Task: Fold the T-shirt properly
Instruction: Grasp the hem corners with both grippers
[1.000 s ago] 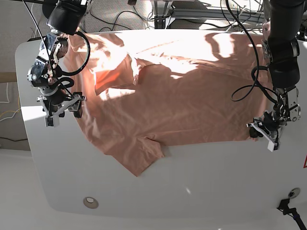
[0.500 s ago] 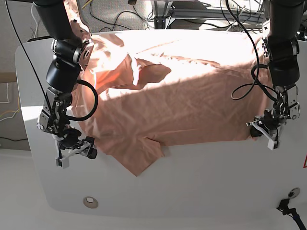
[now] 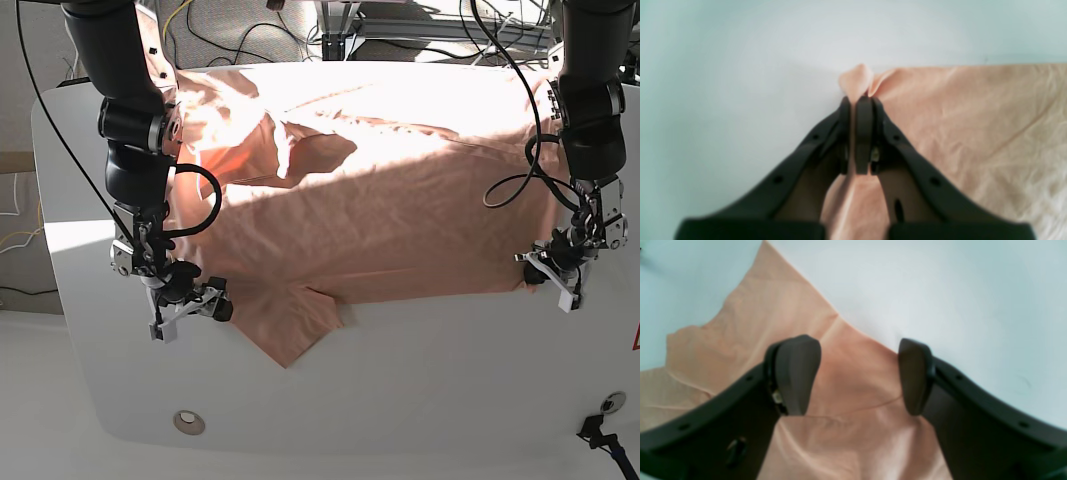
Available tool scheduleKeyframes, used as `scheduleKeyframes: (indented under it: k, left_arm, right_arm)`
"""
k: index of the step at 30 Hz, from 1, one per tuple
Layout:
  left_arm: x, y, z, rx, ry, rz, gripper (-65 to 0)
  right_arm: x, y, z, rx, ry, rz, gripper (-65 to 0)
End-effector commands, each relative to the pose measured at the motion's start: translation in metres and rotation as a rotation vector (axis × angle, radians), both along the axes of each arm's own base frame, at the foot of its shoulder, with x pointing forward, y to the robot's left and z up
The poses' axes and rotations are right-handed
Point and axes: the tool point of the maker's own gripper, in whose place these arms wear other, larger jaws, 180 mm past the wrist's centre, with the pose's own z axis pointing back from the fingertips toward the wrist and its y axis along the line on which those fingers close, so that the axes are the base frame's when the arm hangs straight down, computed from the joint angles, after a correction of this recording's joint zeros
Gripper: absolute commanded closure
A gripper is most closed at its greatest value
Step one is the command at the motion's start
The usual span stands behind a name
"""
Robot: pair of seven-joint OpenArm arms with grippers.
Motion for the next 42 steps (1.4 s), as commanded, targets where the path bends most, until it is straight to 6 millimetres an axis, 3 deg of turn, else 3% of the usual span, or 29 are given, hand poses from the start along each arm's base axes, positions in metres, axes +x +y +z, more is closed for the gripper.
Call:
scheduleKeyframes:
  k: [1,9,11,19,28,32,33,36,38,42]
  left_arm:
    - [0.007,0.014,0.014,0.031,-0.019,0.004,0.0]
    - [-0.003,0.015,0.005,0.032,0.004,0.004,0.0]
    - [0.001,0.014,0.012,0.048,-0.02,-0.007,0.0]
    - [-0.002,0.013,0.015,0.071,-0.036,-0.025,0.0]
    - [-0.002,0.013,0.015,0.071,-0.036,-0.025,0.0]
    - [-0.002,0.013,0.015,0.071,-0.036,-0.025,0.0]
    - [-0.002,0.013,0.015,0.071,-0.036,-0.025,0.0]
    - [-0.002,0.013,0.015,0.072,-0.035,-0.026,0.0]
    - [-0.002,0.013,0.015,0.072,-0.035,-0.026,0.0]
    - [-0.002,0.013,0.015,0.073,-0.035,-0.027,0.0]
  right_arm:
    - [0.02,-0.003,0.028,0.01,-0.082,-0.01,-39.2]
    - [0.02,0.024,0.025,0.046,-0.079,0.019,-38.8]
    - [0.02,0.024,0.025,0.046,-0.079,0.019,-37.2]
    - [0.021,0.026,0.025,0.047,-0.079,0.02,-1.3]
    - [0.017,0.047,0.021,-0.02,-0.067,0.119,0.0]
    - [0.019,0.045,0.03,-0.043,-0.102,0.126,0.0]
    - [0.02,0.044,0.033,-0.048,-0.112,0.125,-3.9]
    - [0.022,0.037,0.034,-0.062,-0.113,0.096,-28.2]
    - [0.023,0.017,0.032,-0.093,-0.099,0.046,-40.4]
    - [0.027,-0.013,0.036,-0.128,-0.128,-0.039,-43.5]
